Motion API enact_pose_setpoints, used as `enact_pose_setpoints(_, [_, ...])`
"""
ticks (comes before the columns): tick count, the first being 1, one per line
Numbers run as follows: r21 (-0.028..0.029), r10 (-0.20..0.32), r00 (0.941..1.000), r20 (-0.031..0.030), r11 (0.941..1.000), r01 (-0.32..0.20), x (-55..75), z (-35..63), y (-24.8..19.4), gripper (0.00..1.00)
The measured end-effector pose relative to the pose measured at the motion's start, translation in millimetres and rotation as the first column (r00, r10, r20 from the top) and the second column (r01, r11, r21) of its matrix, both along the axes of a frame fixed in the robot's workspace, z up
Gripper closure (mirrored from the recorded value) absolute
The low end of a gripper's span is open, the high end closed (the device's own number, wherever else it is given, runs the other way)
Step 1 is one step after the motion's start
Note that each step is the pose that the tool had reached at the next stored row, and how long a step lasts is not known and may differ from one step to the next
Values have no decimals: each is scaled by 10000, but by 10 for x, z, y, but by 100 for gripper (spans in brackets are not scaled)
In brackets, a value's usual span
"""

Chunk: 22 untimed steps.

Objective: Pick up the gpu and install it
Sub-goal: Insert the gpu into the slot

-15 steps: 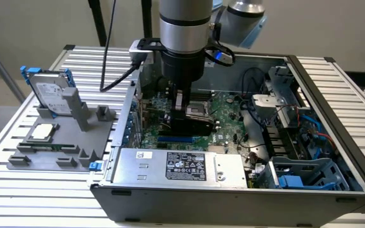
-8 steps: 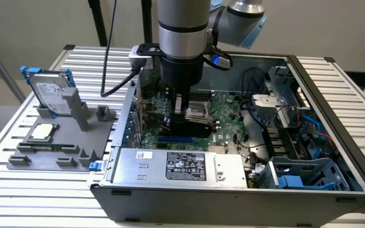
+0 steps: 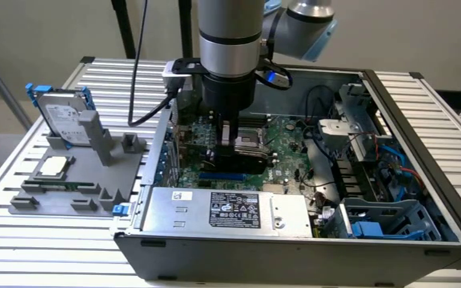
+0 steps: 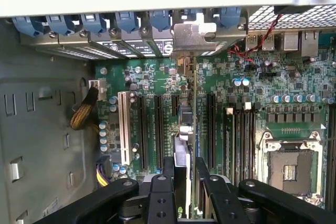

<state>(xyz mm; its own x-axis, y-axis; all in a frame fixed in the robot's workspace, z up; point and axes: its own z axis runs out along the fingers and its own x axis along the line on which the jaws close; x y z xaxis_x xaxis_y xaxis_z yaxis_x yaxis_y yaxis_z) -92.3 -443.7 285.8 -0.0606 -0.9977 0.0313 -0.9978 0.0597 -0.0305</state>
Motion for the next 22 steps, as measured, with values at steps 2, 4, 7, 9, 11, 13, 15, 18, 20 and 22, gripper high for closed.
enact_pose_setpoints(2, [2, 0, 10000, 1, 10000, 0, 0, -1, 1, 73])
enact_pose_setpoints(4, [6, 0, 10000, 1, 10000, 0, -2, -5, 1, 73])
enact_pose_setpoints(7, [30, 0, 10000, 0, 10000, 0, -16, -12, 3, 73])
enact_pose_setpoints(9, [61, 1, 10000, 0, 10000, -1, -19, -15, 7, 73])
enact_pose_setpoints(11, [96, 2, 10000, 0, 10000, -2, -20, -19, 10, 73])
enact_pose_setpoints(13, [133, 0, 10000, 1, 9999, 0, -23, -24, 13, 73])
enact_pose_setpoints(15, [156, -2, 10000, 3, 9999, 2, -30, -31, 14, 73])
enact_pose_setpoints(18, [153, 0, 10000, 0, 9999, 0, -31, -31, 14, 73])
enact_pose_setpoints(20, [155, 1, 10000, 1, 9999, -1, -32, -34, 14, 73])
enact_pose_setpoints(22, [172, 5, 10000, 1, 9999, -5, -43, -45, 14, 73])
